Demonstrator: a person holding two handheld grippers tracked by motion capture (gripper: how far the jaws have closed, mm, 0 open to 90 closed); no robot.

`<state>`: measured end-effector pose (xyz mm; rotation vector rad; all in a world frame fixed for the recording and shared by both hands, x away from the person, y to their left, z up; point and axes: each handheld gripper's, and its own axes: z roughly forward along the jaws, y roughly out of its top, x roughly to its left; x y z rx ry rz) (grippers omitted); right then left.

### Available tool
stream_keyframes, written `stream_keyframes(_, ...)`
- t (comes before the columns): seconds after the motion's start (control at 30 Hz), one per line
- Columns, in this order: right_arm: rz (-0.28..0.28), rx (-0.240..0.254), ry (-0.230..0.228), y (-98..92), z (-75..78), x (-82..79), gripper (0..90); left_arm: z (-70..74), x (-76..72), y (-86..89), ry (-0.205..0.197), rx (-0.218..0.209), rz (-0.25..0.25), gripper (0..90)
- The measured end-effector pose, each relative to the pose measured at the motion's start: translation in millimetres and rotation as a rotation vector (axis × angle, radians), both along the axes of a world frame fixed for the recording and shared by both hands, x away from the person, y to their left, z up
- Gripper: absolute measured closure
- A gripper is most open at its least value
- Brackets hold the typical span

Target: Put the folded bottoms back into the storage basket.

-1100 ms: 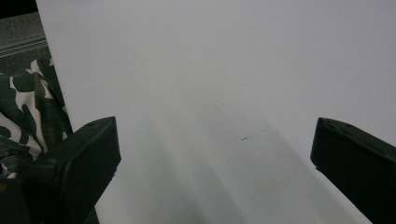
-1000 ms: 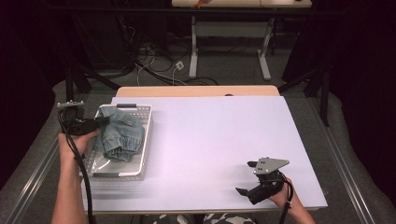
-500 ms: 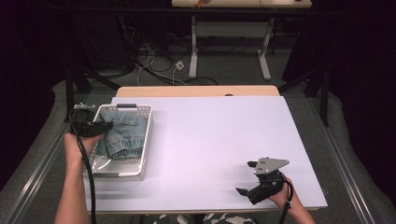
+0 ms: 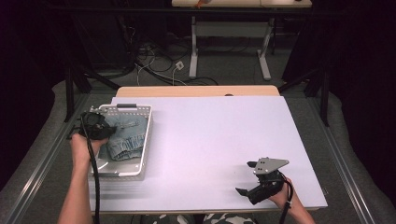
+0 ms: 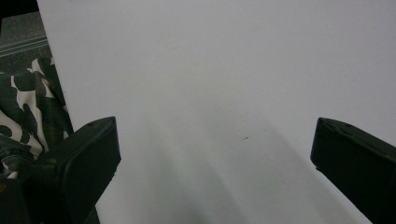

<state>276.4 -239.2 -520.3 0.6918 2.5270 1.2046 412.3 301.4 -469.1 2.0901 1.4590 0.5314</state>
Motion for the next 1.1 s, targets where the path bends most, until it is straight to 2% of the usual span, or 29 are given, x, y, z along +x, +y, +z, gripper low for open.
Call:
stream_keyframes(0.2,0.001,-0.001,0.0,-0.1,-0.1,0.3,1.0,0.2,-1.0,2.3,0.018,0.041,-0.019,84.6)
stream_keyframes(0.33,0.0,0.001,0.001,-0.1,-0.1,0.0,1.0,2.6,-2.9,7.3,0.045,0.068,-0.036,85.2)
stream_keyframes(0.43,0.001,0.001,0.001,-0.3,-0.2,0.2,1.0,4.5,-4.7,11.4,0.071,0.089,-0.039,85.2)
stream_keyframes(0.5,0.0,0.0,0.002,-0.2,-0.2,0.3,1.0,4.2,-4.8,12.5,0.07,0.104,-0.029,85.2)
stream_keyframes(0.6,0.001,-0.001,0.003,0.1,-0.3,0.3,1.0,0.9,-2.4,8.8,0.07,0.145,-0.016,84.3)
stream_keyframes(0.7,0.001,-0.001,0.004,0.4,-0.4,0.2,1.0,-3.3,0.3,2.2,0.064,0.204,0.0,83.3)
stream_keyframes(0.87,0.0,-0.002,0.004,0.2,-0.4,0.2,0.9,-15.7,5.9,-4.6,0.08,0.243,0.015,81.3)
stream_keyframes(0.93,0.0,-0.002,0.003,0.2,-0.2,0.0,1.0,-21.0,8.5,-7.3,0.097,0.277,0.017,80.4)
stream_keyframes(1.1,0.001,-0.003,0.003,0.1,-0.1,-0.2,1.0,-27.9,12.1,-12.1,0.105,0.294,0.026,78.8)
